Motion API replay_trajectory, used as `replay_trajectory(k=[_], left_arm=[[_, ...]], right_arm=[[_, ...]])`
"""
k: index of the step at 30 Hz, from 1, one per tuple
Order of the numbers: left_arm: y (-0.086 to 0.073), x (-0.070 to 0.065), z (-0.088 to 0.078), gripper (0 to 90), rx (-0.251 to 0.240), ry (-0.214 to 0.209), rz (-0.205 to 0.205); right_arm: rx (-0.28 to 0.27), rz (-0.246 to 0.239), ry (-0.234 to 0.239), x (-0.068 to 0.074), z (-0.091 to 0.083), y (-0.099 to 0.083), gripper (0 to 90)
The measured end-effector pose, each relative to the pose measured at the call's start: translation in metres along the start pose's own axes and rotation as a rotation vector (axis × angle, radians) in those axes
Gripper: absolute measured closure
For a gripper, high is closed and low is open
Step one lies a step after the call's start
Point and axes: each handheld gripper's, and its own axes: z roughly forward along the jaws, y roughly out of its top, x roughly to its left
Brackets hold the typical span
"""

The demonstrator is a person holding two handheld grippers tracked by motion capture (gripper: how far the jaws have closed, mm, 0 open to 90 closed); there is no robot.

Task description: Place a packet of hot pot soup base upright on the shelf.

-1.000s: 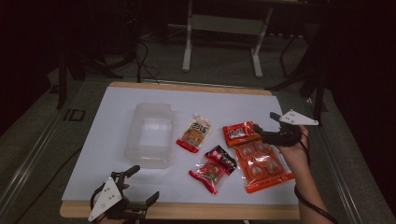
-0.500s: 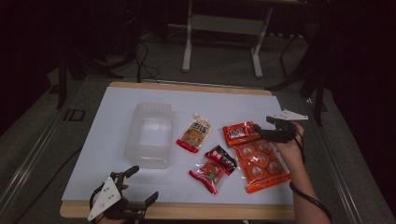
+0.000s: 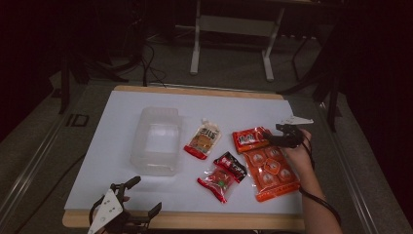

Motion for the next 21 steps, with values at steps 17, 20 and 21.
replay_trajectory(k=[17,20,21], left_arm=[[-0.003,-0.001,-0.012,1.6,0.012,0.043,-0.011],[-0.003,-0.002,-0.012,1.6,0.012,0.04,-0.01],[-0.003,-0.002,-0.012,1.6,0.013,0.041,-0.009]], right_arm=[[0.117,-0.01,-0.035,-0.01,0.028,-0.021,34.7],[0.145,0.044,-0.021,-0.015,0.031,-0.023,29.8],[0.147,0.057,-0.013,-0.016,0.031,-0.023,29.6]])
